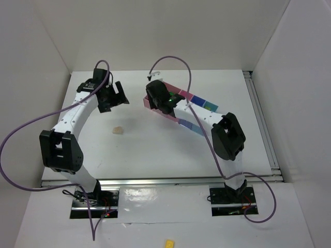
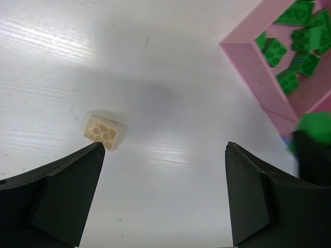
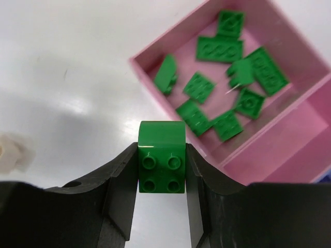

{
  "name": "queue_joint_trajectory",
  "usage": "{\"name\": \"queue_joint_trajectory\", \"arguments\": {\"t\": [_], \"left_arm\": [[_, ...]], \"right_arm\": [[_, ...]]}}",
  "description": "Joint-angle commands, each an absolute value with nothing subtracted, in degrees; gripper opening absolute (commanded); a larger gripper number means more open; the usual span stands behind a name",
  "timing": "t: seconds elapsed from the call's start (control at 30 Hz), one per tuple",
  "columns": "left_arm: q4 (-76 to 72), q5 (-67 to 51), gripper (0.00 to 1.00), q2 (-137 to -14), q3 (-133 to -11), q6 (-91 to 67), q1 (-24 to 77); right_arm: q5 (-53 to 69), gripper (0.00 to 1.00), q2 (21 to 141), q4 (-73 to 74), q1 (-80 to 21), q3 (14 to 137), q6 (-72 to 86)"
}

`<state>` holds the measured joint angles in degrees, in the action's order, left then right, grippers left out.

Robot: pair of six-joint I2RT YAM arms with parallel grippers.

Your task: Sort the legos into containers by color

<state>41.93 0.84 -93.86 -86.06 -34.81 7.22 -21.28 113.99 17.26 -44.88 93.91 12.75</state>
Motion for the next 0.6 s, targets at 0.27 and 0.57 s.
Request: {"name": "queue_joint_trajectory", "arguments": {"t": [0.27, 0.57], "left_arm": [[46.32, 10.11, 1.00, -100.28, -79.19, -36.12, 7.12], [47.02, 8.18, 1.00, -104.06, -74.62, -55.26, 7.12]], "right_arm": [[-20.13, 0.81, 125.41, 25.13, -35.24, 112.40, 14.15], [-19.07, 0.92, 115.32, 20.39, -35.24, 101.43, 14.68]]}}
